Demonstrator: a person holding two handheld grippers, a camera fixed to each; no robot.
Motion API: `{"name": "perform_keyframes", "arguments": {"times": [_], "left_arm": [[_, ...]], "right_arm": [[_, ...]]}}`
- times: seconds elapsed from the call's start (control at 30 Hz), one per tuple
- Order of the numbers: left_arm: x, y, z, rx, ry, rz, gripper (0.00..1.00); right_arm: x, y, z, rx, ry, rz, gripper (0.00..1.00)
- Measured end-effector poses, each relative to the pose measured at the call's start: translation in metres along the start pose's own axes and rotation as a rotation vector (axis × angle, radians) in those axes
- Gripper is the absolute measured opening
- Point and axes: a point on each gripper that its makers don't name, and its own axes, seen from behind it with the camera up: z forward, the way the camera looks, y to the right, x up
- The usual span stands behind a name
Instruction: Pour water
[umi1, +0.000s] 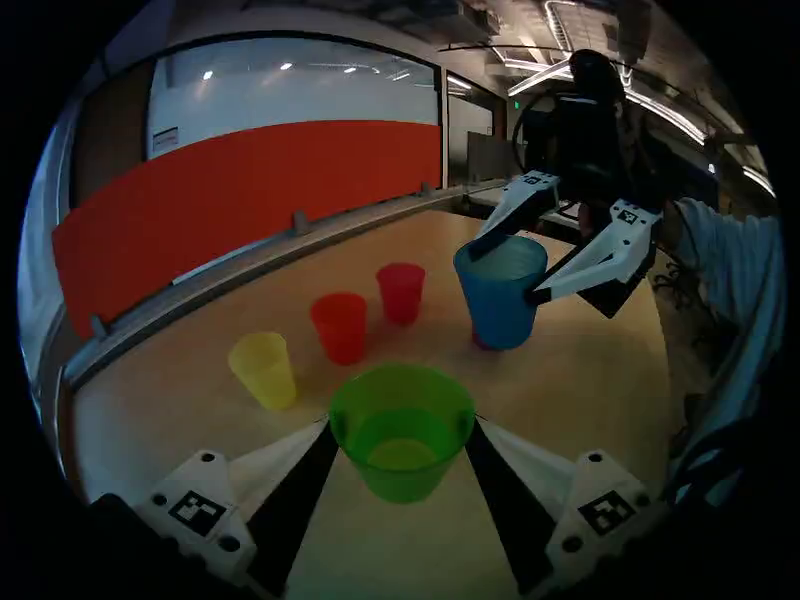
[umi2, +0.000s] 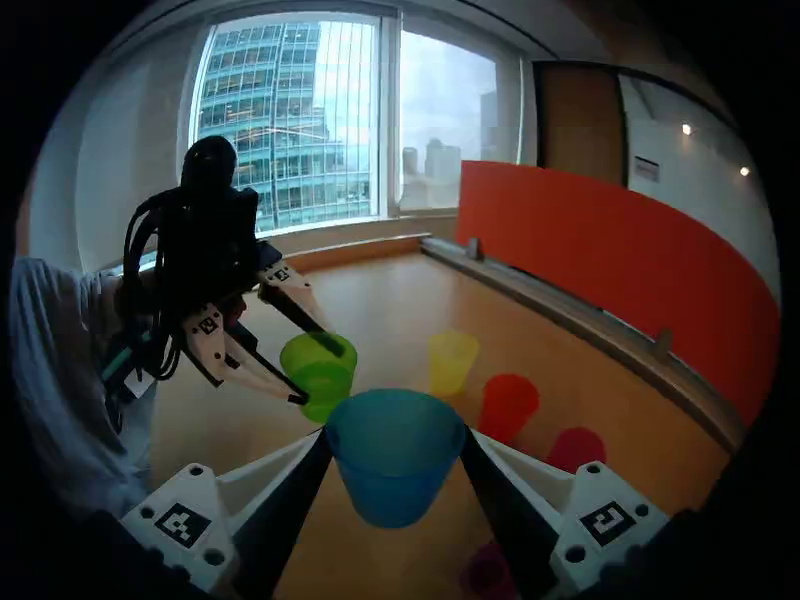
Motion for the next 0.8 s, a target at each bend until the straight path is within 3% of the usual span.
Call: {"name": "perform_keyframes", "arguments": {"times": [0.8], "left_arm": [[-0.048, 0.004, 0.027, -0.025, -0.147, 0.022, 0.86]], "right_arm": [[-0.064, -0.012, 0.038, 0.027, -0.129, -0.007, 0.93]]}}
